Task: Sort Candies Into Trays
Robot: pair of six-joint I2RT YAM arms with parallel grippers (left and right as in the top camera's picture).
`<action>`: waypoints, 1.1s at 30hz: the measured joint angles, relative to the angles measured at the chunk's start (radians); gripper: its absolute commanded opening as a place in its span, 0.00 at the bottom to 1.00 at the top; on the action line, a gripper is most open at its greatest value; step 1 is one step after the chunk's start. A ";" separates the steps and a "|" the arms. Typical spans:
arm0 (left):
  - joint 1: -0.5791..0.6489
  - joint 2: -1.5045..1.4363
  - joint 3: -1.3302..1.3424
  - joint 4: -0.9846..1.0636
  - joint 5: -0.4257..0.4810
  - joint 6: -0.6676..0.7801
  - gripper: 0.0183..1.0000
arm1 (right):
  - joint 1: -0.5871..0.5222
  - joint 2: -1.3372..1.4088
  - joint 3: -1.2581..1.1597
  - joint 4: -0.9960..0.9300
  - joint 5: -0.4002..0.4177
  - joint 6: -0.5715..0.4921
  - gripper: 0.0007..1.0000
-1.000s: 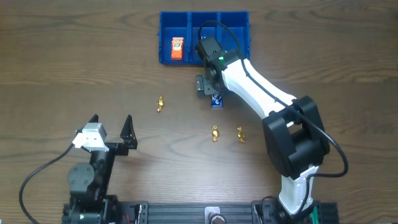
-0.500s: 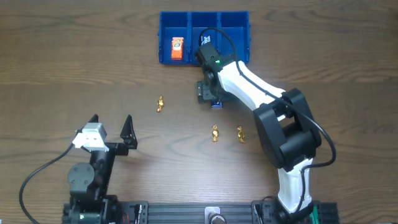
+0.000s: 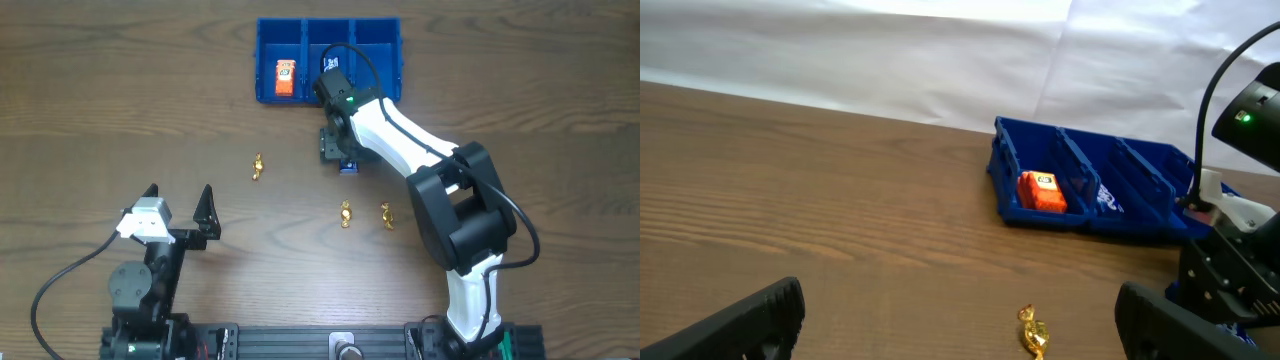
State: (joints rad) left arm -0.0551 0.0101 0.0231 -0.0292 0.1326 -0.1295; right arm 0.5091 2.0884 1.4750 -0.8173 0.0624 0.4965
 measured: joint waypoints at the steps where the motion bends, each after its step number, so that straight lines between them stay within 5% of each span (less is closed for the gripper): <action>1: 0.000 0.000 0.000 0.000 0.000 0.000 1.00 | 0.000 0.000 0.000 0.003 -0.001 -0.003 0.55; 15: 0.000 0.000 0.000 0.000 0.000 0.000 1.00 | 0.000 0.010 0.001 0.004 -0.002 0.019 0.23; 33: 0.000 0.000 0.000 0.000 0.000 0.000 1.00 | 0.005 -0.144 0.135 -0.129 0.021 0.020 0.18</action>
State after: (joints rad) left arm -0.0547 0.0101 0.0231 -0.0292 0.1326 -0.1295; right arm 0.5140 1.9446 1.6096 -0.9463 0.0834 0.5167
